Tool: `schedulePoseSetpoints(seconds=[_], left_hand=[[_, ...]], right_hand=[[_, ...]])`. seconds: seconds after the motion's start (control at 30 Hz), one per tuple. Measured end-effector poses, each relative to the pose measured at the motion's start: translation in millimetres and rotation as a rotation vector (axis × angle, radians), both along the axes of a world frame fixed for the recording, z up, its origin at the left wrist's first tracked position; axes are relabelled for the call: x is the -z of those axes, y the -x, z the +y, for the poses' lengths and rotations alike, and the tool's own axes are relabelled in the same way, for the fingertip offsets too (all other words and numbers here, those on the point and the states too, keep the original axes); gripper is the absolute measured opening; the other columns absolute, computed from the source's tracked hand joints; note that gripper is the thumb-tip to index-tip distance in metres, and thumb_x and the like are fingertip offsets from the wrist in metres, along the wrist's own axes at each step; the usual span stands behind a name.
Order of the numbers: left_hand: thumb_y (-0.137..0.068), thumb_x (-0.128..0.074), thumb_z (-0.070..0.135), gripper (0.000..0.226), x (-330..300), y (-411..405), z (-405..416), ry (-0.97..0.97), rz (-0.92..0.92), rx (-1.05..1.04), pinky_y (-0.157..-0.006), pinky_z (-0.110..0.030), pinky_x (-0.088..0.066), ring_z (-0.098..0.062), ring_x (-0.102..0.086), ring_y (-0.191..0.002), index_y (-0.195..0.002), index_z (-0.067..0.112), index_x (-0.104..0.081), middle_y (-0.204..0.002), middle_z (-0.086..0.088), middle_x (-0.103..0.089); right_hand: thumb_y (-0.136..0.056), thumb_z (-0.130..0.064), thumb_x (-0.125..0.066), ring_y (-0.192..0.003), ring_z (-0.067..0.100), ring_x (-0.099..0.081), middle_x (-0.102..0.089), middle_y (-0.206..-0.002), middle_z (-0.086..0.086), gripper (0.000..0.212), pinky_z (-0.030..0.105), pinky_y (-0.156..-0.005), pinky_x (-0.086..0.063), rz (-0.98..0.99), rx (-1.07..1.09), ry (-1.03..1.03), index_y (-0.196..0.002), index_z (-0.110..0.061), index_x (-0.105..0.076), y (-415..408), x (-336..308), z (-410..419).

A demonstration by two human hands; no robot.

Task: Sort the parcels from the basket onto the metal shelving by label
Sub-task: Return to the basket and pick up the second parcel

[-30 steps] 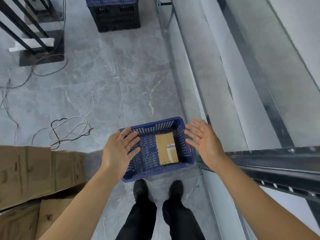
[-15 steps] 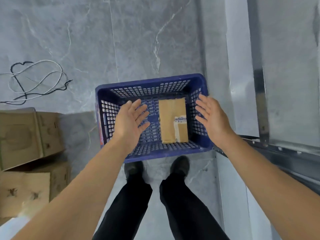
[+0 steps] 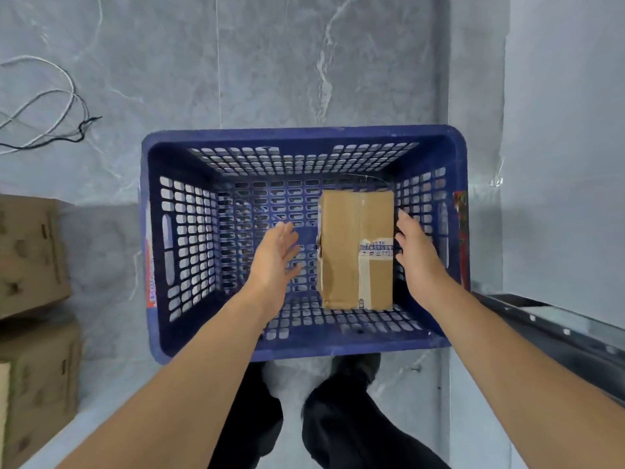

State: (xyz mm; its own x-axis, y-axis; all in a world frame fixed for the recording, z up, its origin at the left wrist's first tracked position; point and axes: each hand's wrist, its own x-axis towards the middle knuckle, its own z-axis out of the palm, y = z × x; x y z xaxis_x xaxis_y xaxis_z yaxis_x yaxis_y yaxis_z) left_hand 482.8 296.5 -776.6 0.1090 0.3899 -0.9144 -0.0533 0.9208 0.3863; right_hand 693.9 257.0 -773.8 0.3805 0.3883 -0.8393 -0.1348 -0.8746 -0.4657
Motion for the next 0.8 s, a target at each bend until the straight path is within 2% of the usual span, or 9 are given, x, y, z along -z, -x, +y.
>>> schedulePoseSetpoints(seconds=[0.07, 0.13, 0.17, 0.23, 0.3, 0.43, 0.53, 0.67, 0.8], left_hand=[[-0.108, -0.03, 0.048, 0.056, 11.6, -5.5, 0.0, 0.02, 0.005, 0.032, -0.108, -0.042, -0.034, -0.024, -0.035, -0.153, -0.159, 0.024, -0.034, -0.168, -0.002, -0.036], [-0.108, -0.03, 0.048, 0.057, 21.7, -12.3, 0.0, 0.04, 0.008, 0.068, -0.11, -0.042, -0.034, -0.023, -0.034, -0.153, -0.16, 0.023, -0.034, -0.168, -0.002, -0.034], [-0.108, -0.029, 0.048, 0.058, 25.7, -15.9, 0.2, 0.051, 0.006, 0.093, -0.114, -0.044, -0.033, -0.023, -0.033, -0.154, -0.16, 0.023, -0.033, -0.168, -0.001, -0.033], [-0.108, -0.025, 0.051, 0.059, 32.1, -23.1, -0.1, 0.071, -0.016, 0.146, -0.119, -0.046, -0.029, -0.022, -0.03, -0.155, -0.161, 0.023, -0.032, -0.169, 0.002, -0.032], [-0.108, -0.019, 0.052, 0.06, 36.6, -29.9, -1.0, 0.1, -0.051, 0.198, -0.12, -0.044, -0.029, -0.021, -0.031, -0.154, -0.16, 0.025, -0.034, -0.166, 0.005, -0.036], [-0.106, -0.02, 0.058, 0.062, 40.8, -36.8, -2.7, 0.132, -0.075, 0.23, -0.121, -0.055, -0.033, -0.025, -0.042, -0.148, -0.158, 0.03, -0.039, -0.162, 0.005, -0.044], [-0.105, -0.02, 0.061, 0.061, 35.3, -32.5, -3.4, 0.099, -0.073, 0.232, -0.119, -0.053, -0.038, -0.023, -0.048, -0.142, -0.156, 0.033, -0.041, -0.155, 0.007, -0.05], [-0.108, -0.02, 0.055, 0.056, 0.5, -23.2, 0.6, 0.011, -0.087, 0.187, -0.104, -0.045, -0.045, -0.019, -0.051, -0.135, -0.151, 0.031, -0.047, -0.147, 0.009, -0.053], [-0.109, -0.024, 0.05, 0.054, -59.9, -11.4, 3.0, -0.109, -0.078, 0.164, -0.102, -0.045, -0.049, -0.023, -0.056, -0.133, -0.14, 0.022, -0.058, -0.145, 0.0, -0.061]], right_hand=[[-0.096, -0.065, -0.037, -0.151, 0.013, -0.038, -0.043, -0.164, -0.01, 0.07, 0.043, -0.128, -0.023, 0.007, -0.009, 0.012, -0.159, -0.035, -0.041, -2.7, 13.3, -5.2], [-0.087, -0.074, -0.036, -0.154, 0.013, -0.035, -0.038, -0.169, -0.008, 0.086, 0.046, -0.127, -0.024, 0.005, -0.018, 0.042, -0.163, -0.033, -0.036, -8.3, 29.4, -10.0], [-0.083, -0.077, -0.037, -0.149, 0.013, -0.043, -0.047, -0.163, -0.008, 0.086, 0.045, -0.123, -0.031, 0.01, -0.016, 0.057, -0.157, -0.035, -0.045, -10.3, 33.5, -12.1], [-0.093, -0.071, -0.039, -0.117, 0.011, -0.065, -0.073, -0.126, -0.007, 0.053, 0.038, -0.097, -0.049, 0.032, 0.025, 0.101, -0.124, -0.038, -0.067, -11.2, 37.8, -11.7], [-0.1, -0.063, -0.041, -0.096, 0.011, -0.068, -0.076, -0.101, -0.011, 0.037, 0.039, -0.086, -0.052, 0.062, 0.067, 0.115, -0.101, -0.041, -0.07, -12.0, 44.4, -13.1], [-0.077, -0.091, -0.046, -0.127, 0.018, -0.061, -0.07, -0.135, -0.009, 0.071, 0.053, -0.112, -0.041, 0.073, 0.062, 0.116, -0.13, -0.048, -0.066, -15.7, 52.7, -17.0], [-0.096, -0.072, -0.044, -0.106, 0.011, -0.067, -0.077, -0.111, -0.011, 0.039, 0.042, -0.091, -0.05, 0.138, 0.075, 0.091, -0.109, -0.047, -0.07, -14.7, 36.4, -13.7], [-0.105, -0.059, -0.037, -0.121, 0.012, -0.06, -0.066, -0.138, -0.011, 0.046, 0.052, -0.108, -0.044, 0.165, 0.078, 0.029, -0.147, -0.049, -0.052, -13.1, 0.8, -11.3], [-0.111, -0.044, -0.032, -0.109, 0.006, -0.062, -0.07, -0.119, -0.017, 0.031, 0.039, -0.084, -0.048, 0.15, 0.038, -0.109, -0.134, -0.057, -0.049, -8.0, -59.3, -11.5]])
